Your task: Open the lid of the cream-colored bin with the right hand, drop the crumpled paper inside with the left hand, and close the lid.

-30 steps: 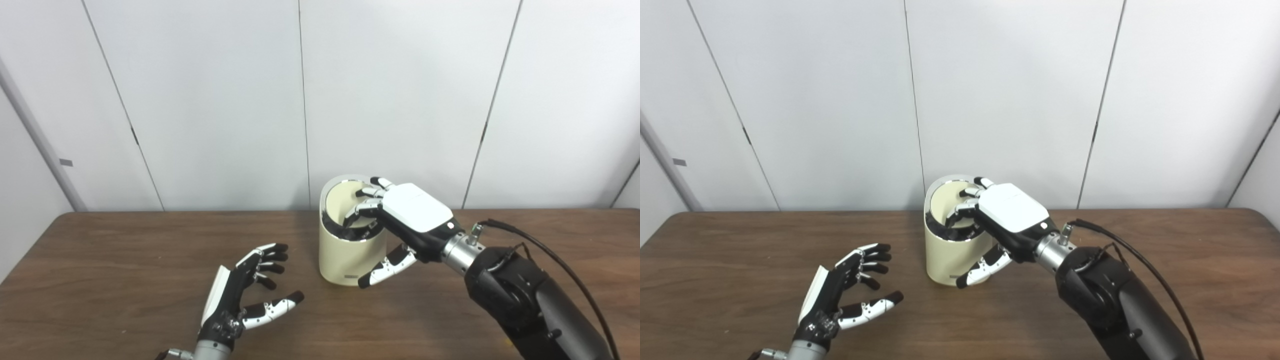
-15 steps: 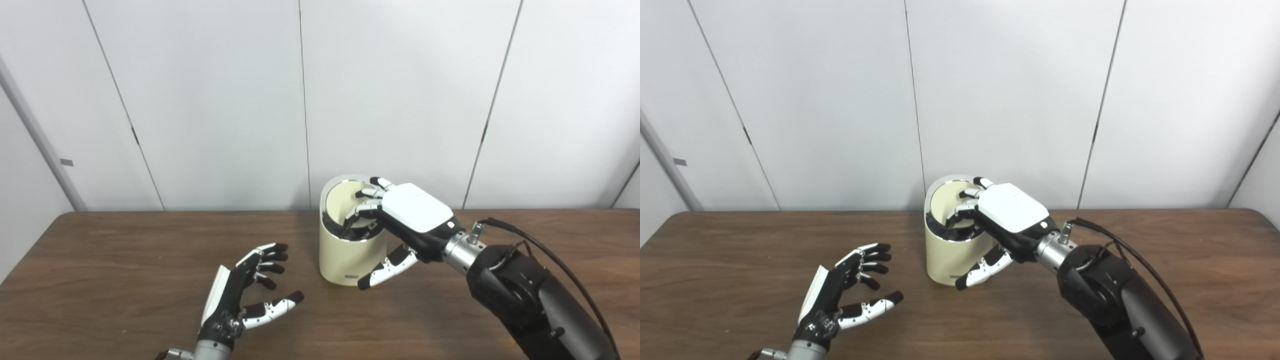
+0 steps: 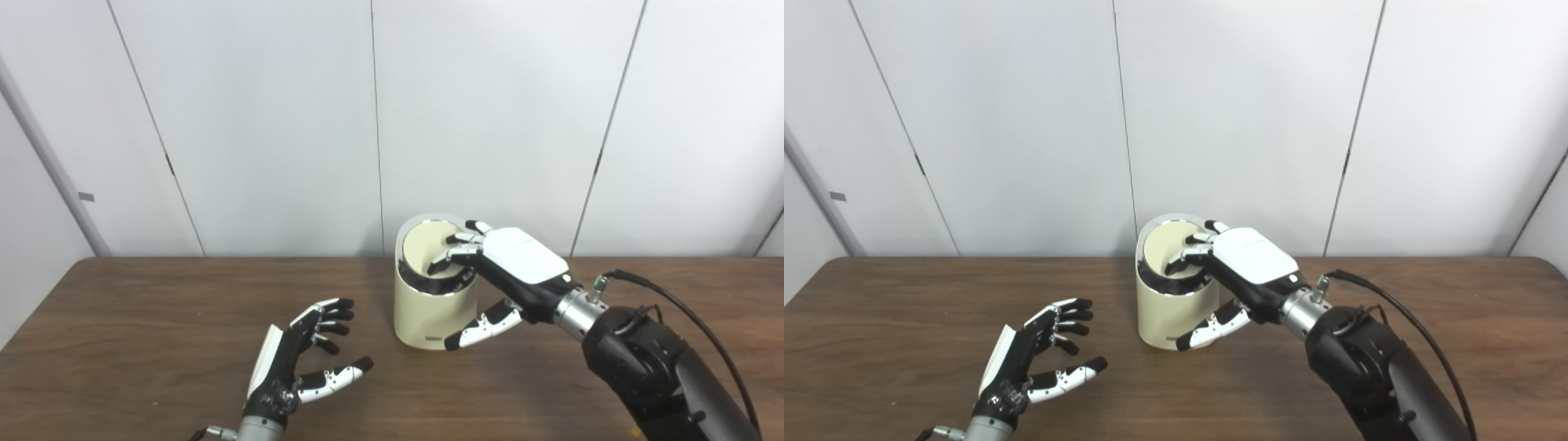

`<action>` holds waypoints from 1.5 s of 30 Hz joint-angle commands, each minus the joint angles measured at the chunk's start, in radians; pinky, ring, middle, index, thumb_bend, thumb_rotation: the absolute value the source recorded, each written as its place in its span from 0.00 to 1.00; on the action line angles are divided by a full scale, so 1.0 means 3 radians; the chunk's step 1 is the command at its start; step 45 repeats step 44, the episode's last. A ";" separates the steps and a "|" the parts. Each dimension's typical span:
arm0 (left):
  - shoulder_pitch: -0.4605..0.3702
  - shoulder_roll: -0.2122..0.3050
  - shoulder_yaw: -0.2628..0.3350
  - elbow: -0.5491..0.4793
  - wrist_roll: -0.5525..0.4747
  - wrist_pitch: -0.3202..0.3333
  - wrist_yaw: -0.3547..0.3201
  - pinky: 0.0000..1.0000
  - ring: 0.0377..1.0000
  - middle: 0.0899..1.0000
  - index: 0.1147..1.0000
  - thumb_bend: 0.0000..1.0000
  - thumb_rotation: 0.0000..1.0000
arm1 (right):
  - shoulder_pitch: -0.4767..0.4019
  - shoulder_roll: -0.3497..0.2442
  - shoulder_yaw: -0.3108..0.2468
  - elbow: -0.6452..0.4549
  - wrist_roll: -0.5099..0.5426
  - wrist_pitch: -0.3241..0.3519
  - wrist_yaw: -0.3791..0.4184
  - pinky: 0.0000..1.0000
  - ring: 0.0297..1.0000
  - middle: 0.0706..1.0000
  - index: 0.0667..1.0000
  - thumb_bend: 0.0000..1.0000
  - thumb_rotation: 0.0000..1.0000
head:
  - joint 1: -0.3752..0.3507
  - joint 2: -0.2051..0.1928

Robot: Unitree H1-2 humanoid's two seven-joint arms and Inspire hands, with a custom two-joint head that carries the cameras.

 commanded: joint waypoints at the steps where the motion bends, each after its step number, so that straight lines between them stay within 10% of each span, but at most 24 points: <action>1: -0.0095 0.0014 0.0004 -0.0080 -0.0026 -0.0036 -0.0006 0.53 0.66 0.71 0.74 0.72 0.11 | -0.0127 0.0021 -0.0123 -0.0168 0.0016 0.0039 -0.0118 1.00 0.90 0.72 0.73 0.68 0.49 | 0.0005 0.0004; 11: -0.0082 0.0004 0.0008 -0.0111 -0.0018 -0.0024 -0.0023 0.53 0.65 0.71 0.74 0.72 0.11 | -0.0058 0.0197 -0.0304 -0.0270 -0.0142 0.0112 -0.0395 0.87 0.91 0.74 0.74 0.62 0.56 | 0.0000 0.0011; 25: -0.0075 0.0002 0.0024 -0.0135 -0.0053 -0.0043 -0.0045 0.53 0.66 0.71 0.74 0.72 0.11 | 0.0391 0.0263 -0.0751 -0.0067 0.0730 0.0084 -0.0531 0.75 0.87 0.90 0.86 0.73 0.30 | -0.0038 0.0012; 45: -0.0116 0.0037 0.0035 -0.0106 -0.0155 -0.0100 -0.0105 0.53 0.67 0.72 0.76 0.73 0.07 | 0.0995 0.0372 -0.0903 0.0122 0.1208 0.0087 -0.0758 0.68 0.84 0.90 0.91 0.79 0.39 | -0.0105 -0.0003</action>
